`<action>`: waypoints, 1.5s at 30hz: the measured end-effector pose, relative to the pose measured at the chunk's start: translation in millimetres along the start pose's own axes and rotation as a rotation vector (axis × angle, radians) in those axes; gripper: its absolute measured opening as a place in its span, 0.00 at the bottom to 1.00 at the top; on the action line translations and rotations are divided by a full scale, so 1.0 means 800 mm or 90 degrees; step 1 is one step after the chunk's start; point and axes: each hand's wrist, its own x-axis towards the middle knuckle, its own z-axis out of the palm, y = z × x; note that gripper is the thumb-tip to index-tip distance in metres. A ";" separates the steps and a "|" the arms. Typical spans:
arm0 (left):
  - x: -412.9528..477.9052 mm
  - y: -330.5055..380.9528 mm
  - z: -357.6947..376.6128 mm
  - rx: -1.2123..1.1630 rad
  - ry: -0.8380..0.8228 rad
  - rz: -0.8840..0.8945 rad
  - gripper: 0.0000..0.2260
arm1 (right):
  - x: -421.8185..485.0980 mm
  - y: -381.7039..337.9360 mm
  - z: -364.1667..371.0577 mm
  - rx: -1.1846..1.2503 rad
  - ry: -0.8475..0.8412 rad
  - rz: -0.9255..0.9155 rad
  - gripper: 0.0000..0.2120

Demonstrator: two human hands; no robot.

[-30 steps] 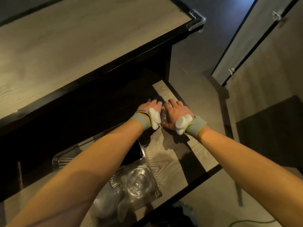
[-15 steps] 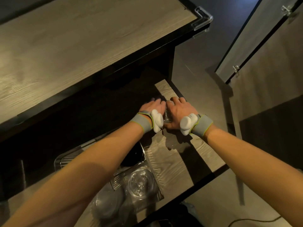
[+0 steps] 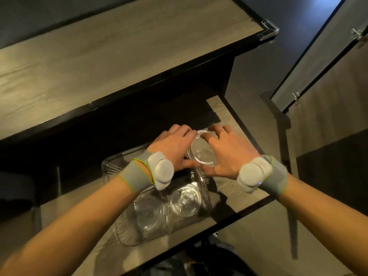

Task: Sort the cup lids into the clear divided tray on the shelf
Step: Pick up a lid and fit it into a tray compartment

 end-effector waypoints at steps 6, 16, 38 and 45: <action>-0.063 -0.064 0.012 0.019 -0.062 -0.103 0.36 | -0.048 -0.067 0.033 0.068 -0.088 -0.022 0.41; -0.094 -0.081 0.027 0.017 -0.039 -0.160 0.29 | -0.032 -0.123 0.090 -0.076 -0.262 -0.050 0.30; -0.066 -0.041 0.025 -0.001 0.027 -0.104 0.25 | -0.022 -0.101 0.051 0.007 -0.098 -0.090 0.19; 0.030 0.012 0.017 -0.021 0.058 -0.034 0.21 | 0.011 -0.005 0.021 0.001 -0.044 0.005 0.19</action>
